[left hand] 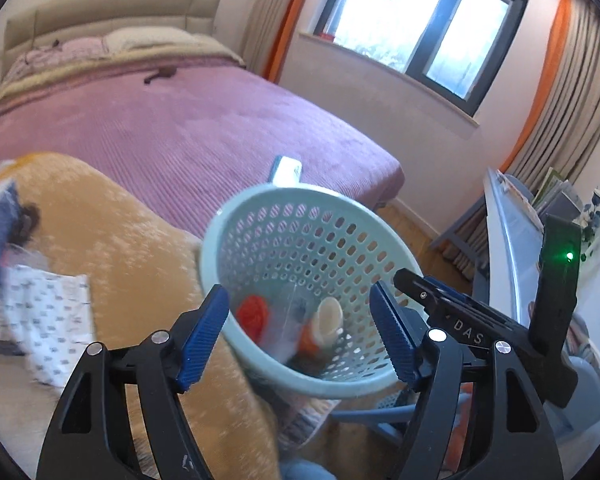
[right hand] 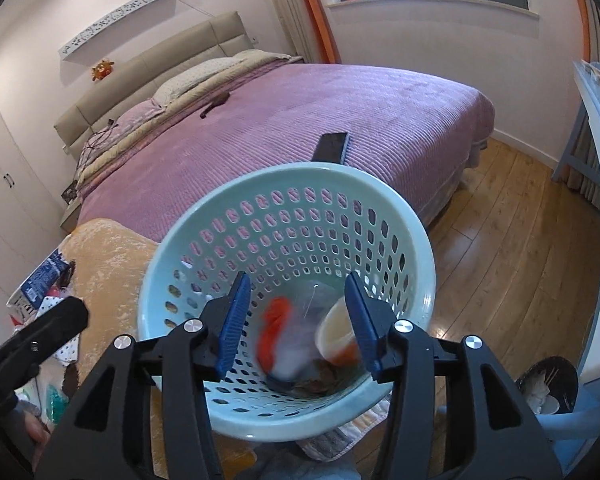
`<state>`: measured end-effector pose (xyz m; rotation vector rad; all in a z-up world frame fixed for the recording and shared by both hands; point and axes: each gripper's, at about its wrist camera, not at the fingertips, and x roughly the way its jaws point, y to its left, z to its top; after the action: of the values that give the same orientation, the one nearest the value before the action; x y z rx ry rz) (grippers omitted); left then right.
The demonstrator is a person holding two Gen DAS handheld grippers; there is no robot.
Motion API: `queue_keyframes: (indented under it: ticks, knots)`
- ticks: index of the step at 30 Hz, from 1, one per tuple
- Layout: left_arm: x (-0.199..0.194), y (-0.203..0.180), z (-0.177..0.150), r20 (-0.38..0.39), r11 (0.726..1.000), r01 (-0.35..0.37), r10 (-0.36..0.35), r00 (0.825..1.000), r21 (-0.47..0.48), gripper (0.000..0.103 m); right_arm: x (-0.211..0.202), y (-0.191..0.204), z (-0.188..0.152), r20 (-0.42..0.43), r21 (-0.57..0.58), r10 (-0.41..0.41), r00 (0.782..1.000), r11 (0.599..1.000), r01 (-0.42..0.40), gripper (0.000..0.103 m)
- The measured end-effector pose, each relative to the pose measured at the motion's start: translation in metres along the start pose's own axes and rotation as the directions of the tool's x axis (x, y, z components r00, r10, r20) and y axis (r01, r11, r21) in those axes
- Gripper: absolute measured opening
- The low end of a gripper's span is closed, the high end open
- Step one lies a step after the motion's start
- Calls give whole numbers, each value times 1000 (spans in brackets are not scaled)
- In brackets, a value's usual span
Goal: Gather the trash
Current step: 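Carry the bottle and cup to the blue basket and release both, then grasp the red-and-blue card box with the left tool while the right tool grasps the green wrapped item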
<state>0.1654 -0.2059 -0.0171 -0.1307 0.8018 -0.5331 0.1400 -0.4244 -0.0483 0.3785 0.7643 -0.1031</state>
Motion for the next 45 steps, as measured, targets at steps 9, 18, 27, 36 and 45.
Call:
queue_keyframes:
  ticks: [9,18,27,36,45]
  knots:
    - [-76,20,-12,121,996,-74,79,989,-52,71,-36,50,-11,40,-108,99,994,990,-94,46]
    - [-158,81,-44,171,956,-202,240,956,-214,71,-68,121,-38,40,-256,228,973,943,-211,46]
    - [-200,139,-104,75,853,-417,460,885,-314,77,-65,183,-79,-61,-345,286,956,893,-289,50]
    - [-208,163,-146,-1,779,-526,559,829,-341,85,-57,220,-128,-112,-385,324,939,857,-342,67]
    - [-195,176,-151,-29,761,-516,550,834,-393,85,-39,247,-154,-139,-458,269,953,836,-303,70]
